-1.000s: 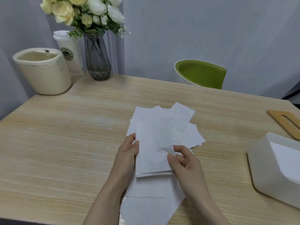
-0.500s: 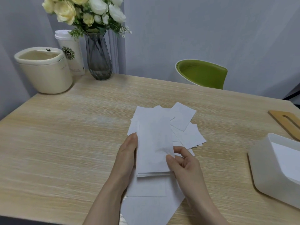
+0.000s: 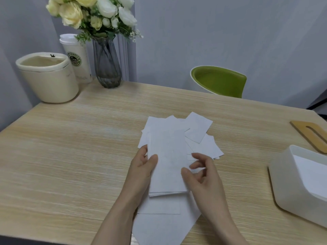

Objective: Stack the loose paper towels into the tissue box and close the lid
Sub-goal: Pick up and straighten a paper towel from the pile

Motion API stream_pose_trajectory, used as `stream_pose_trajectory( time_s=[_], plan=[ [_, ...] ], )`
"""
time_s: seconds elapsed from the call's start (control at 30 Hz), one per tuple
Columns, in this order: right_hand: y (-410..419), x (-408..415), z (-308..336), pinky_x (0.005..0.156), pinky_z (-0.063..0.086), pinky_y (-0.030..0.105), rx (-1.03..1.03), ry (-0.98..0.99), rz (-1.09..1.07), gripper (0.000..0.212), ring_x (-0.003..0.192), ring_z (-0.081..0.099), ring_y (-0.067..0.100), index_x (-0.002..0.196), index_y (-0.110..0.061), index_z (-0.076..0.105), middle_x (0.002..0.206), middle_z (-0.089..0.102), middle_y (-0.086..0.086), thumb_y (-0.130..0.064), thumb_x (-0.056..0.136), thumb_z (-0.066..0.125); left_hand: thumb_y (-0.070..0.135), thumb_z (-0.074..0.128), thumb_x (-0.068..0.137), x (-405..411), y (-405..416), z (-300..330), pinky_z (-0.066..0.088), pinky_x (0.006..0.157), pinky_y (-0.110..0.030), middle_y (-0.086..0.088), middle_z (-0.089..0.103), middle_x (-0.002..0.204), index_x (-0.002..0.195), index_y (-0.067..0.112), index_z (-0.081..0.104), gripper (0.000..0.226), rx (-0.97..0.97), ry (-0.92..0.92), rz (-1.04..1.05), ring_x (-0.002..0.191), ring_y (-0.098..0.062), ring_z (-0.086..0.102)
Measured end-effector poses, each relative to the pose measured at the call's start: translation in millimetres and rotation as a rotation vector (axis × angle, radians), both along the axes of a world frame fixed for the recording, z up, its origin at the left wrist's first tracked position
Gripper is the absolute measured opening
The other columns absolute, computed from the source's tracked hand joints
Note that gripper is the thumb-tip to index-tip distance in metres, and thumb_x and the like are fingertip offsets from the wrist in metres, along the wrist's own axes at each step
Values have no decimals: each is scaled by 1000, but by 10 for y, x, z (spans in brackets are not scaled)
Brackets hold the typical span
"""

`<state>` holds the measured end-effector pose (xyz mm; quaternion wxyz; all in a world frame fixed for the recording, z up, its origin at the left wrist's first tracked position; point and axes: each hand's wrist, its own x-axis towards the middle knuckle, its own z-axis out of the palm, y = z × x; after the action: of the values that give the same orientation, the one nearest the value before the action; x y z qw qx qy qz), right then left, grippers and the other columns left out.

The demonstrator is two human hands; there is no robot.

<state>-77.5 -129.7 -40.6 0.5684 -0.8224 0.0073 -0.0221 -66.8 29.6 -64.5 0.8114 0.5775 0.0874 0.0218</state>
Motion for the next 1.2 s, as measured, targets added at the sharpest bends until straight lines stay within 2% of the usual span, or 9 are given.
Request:
stream_pose_trajectory(
  time_s=[0.17,0.33,0.43,0.6,0.77,0.87,1.03,1.13,1.2],
  plan=[
    [22,16,86,112,28,39,-139,4,112,66,127,40,5,152,-33,13,137,42,-26,-29,96,49,2,47,98,-29,-138,52,57,72,-26,-4,74,109,119,16,60,28,-39,-15,-77,97,-21,72],
    [-18,-2,73,104,16,23,-155,84,152,64,124,20,-4,138,-47,-16,133,23,-32,-35,101,35,22,56,92,-47,-368,98,54,90,-44,-2,72,116,124,21,59,32,-20,-2,-75,106,-24,69],
    [-110,26,71,113,24,39,-97,105,101,67,136,30,20,145,-48,-7,138,30,-31,-36,99,39,27,56,87,-31,-441,134,53,92,-47,-2,71,116,122,20,58,36,4,-6,-33,106,-23,69],
    [-270,53,90,110,29,33,-55,50,115,62,123,35,10,142,-55,5,106,31,-55,-26,100,41,31,57,84,-27,-585,214,53,94,-45,4,71,117,124,25,57,41,59,-9,-64,107,-19,68],
    [-544,116,165,92,38,9,38,38,136,58,113,47,-16,132,-48,37,123,50,-37,-3,97,45,19,55,97,9,-652,239,54,70,-27,4,70,115,121,27,55,26,120,-9,-64,101,-12,69],
    [-796,172,246,79,40,3,-16,62,247,58,103,55,-18,120,-44,50,107,61,-39,7,93,46,20,62,93,73,-607,258,50,51,-23,11,66,88,121,29,55,31,175,31,-77,75,-2,67],
    [-1095,225,270,90,44,19,-141,103,281,43,101,61,-1,119,-42,59,104,67,-18,-10,90,62,6,67,87,118,-665,238,44,63,-10,9,53,66,117,23,64,35,281,27,-202,67,-4,56],
    [-1227,214,194,84,45,32,46,75,89,47,83,60,18,123,-35,59,83,61,11,-10,84,69,4,64,88,123,-737,216,44,66,-11,13,56,66,114,27,66,35,276,-21,-45,66,-3,55],
    [-1271,179,132,82,45,28,248,77,-4,49,78,60,16,120,-30,57,77,63,7,-4,81,70,4,63,90,130,-768,216,48,70,-17,11,64,75,110,33,68,35,208,-69,108,70,-5,60]
  ],
)
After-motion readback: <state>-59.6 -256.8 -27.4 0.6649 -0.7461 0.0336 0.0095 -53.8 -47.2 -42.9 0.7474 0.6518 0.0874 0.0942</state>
